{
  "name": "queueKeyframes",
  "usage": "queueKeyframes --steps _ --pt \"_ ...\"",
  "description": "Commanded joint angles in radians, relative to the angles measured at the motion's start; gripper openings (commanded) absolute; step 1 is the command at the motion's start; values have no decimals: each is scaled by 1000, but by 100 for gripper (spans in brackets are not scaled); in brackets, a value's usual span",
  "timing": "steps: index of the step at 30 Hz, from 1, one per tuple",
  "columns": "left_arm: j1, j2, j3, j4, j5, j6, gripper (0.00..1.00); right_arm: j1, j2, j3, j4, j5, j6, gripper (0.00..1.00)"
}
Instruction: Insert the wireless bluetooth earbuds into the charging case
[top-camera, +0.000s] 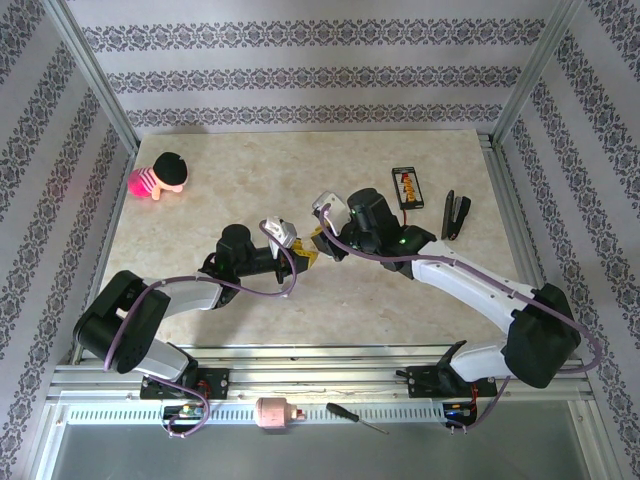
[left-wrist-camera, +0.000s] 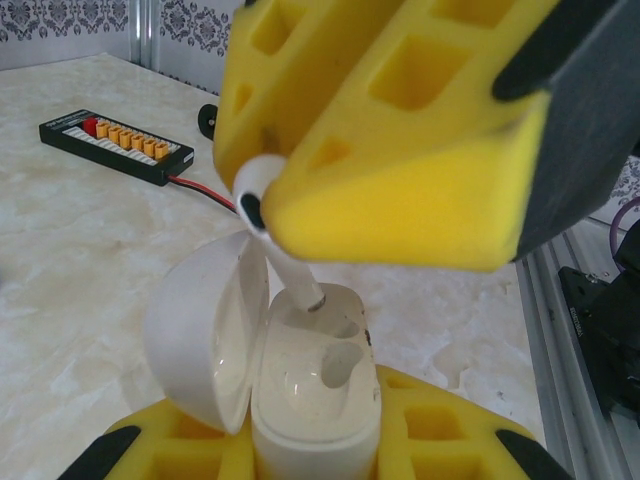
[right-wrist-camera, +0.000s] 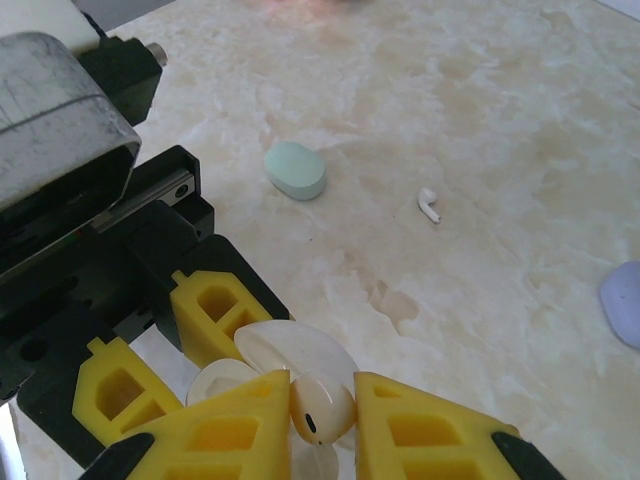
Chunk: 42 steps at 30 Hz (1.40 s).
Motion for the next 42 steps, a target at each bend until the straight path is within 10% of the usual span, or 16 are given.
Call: queueKeyframes --steps 1,34,42 --pt "14 8 32 54 9 -23 4 13 8 6 28 -38 -8 19" --pt "31 17 19 111 23 -61 4 6 55 35 -41 -41 15 23" --pt "32 19 13 113 12 -55 4 -36 -31 20 -20 -56 74 56"
